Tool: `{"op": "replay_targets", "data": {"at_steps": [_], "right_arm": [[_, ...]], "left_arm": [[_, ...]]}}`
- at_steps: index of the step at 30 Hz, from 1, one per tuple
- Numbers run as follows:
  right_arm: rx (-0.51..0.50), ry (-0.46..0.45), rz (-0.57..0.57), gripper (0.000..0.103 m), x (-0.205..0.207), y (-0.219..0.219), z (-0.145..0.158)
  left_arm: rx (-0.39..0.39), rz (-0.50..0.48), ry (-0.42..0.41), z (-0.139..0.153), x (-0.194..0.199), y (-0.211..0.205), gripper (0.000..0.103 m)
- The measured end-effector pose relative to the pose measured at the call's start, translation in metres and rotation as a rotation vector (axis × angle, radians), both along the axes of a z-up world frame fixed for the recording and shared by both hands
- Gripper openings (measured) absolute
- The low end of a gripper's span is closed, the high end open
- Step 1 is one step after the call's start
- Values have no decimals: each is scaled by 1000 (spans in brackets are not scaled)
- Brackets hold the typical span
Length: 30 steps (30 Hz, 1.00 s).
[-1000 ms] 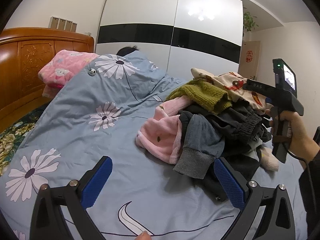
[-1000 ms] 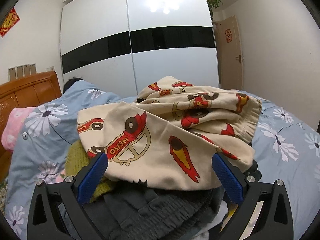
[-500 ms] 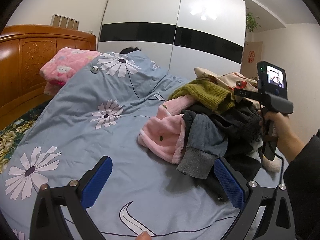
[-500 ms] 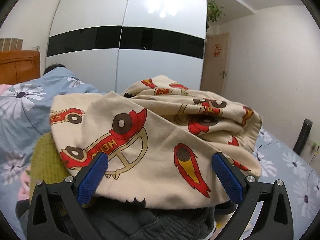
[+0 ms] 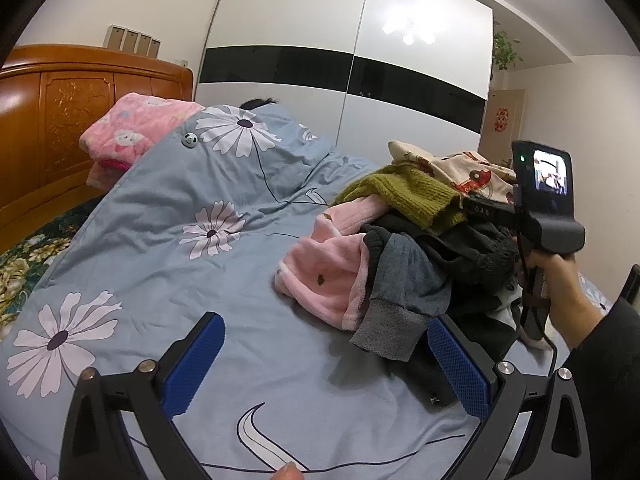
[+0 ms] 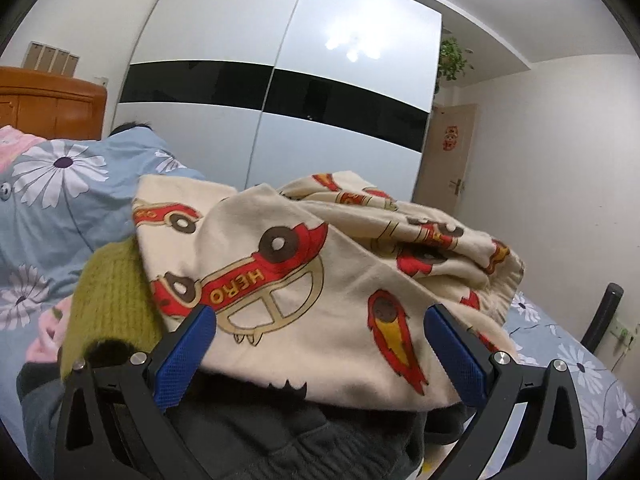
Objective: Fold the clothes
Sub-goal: 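Lower the open right gripper onto the cream car-print pants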
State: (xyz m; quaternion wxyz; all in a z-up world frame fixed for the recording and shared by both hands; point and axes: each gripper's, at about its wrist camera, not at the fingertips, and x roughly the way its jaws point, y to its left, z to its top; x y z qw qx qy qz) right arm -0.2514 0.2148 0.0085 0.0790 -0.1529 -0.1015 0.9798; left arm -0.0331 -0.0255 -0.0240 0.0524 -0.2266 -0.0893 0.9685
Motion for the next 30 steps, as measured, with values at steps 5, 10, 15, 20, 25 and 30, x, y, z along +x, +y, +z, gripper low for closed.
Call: {"op": "replay_targets", "data": {"at_steps": [5,10,15,20,25,30], "right_arm": [[-78,-12,47,103,9,20,-5],[-302,-27,114,103,13,60,1],[-643,-31,267,103,13,112,9],[-733,-127,336,103,9,132,9],[-780,-255,386,103,3,137,5],[-835,-285,398,103,9,145,-4]], "left_arm": [[14,1,-1,2,0,-3,103],[15,0,0,2,0,-4,103],[14,5,1,1,0,-3,103],[10,4,2,2,1,-3,103],[6,2,4,2,1,-3,103],[14,2,1,2,1,-4,103]]}}
